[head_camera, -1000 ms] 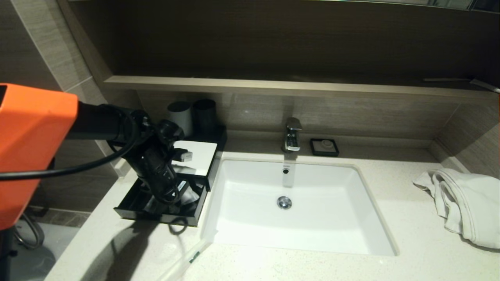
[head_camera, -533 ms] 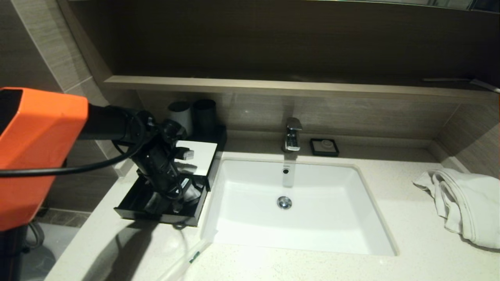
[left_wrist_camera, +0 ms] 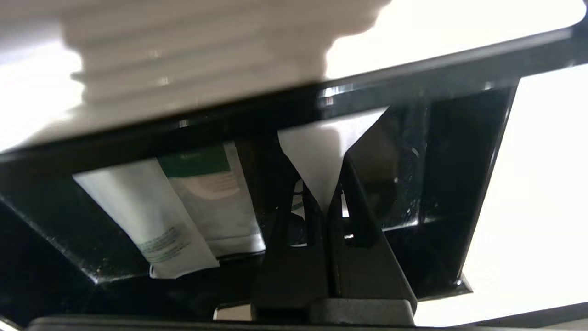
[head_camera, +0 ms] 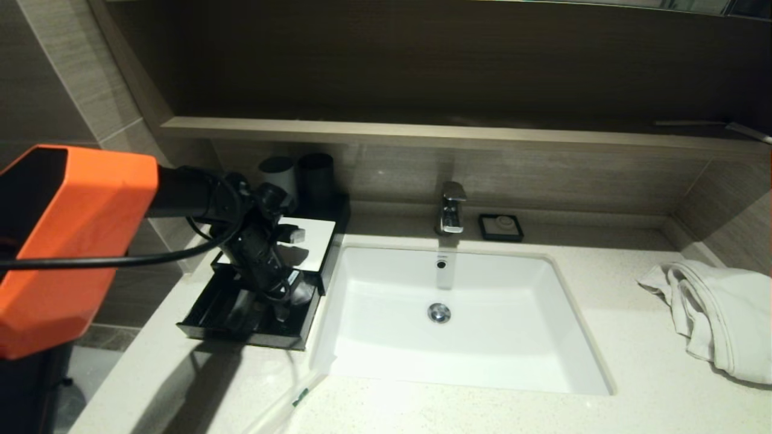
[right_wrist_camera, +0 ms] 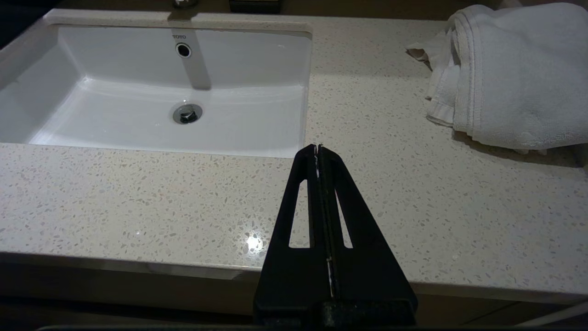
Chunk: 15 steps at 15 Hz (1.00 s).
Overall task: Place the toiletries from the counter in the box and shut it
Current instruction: Place the bathroom toiletry into the drawer
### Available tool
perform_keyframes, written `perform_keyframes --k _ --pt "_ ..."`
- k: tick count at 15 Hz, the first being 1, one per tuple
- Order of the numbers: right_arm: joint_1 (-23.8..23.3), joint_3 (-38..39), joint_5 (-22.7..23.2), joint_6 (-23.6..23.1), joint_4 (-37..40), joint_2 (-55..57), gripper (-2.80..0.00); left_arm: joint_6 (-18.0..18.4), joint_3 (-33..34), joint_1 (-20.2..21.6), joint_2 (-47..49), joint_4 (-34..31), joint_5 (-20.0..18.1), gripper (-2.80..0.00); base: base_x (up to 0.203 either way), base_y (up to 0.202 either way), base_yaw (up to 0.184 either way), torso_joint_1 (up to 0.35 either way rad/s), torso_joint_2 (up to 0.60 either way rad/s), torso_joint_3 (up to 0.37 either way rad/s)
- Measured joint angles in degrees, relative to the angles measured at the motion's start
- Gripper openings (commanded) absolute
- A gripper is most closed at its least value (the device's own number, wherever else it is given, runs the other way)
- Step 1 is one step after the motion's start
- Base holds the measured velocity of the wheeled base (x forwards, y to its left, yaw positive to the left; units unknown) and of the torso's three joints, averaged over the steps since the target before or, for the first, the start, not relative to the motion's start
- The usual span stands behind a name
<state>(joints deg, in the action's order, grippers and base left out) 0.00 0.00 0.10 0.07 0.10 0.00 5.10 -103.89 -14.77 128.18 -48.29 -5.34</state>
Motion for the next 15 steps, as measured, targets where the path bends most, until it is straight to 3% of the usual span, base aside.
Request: perform_keyframes --k 8,9,15 --pt "0.0 0.0 0.0 0.0 0.0 0.0 -2.80 -1.6 -2.8 0.0 0.9 0.1 0.0 -2.80 0.000 0.000 0.000 0.000 0.00 0.000" --pt "0.0 0.0 0.0 0.0 0.0 0.0 -2.80 -1.7 -2.9 0.0 0.8 0.0 -0.1 0.00 0.000 0.000 0.000 0.000 0.00 0.000" --pt "0.0 0.0 0.0 0.0 0.0 0.0 -2.80 -3.6 -3.1 0.0 0.2 0.0 0.0 0.00 0.000 0.000 0.000 0.000 0.00 0.000"
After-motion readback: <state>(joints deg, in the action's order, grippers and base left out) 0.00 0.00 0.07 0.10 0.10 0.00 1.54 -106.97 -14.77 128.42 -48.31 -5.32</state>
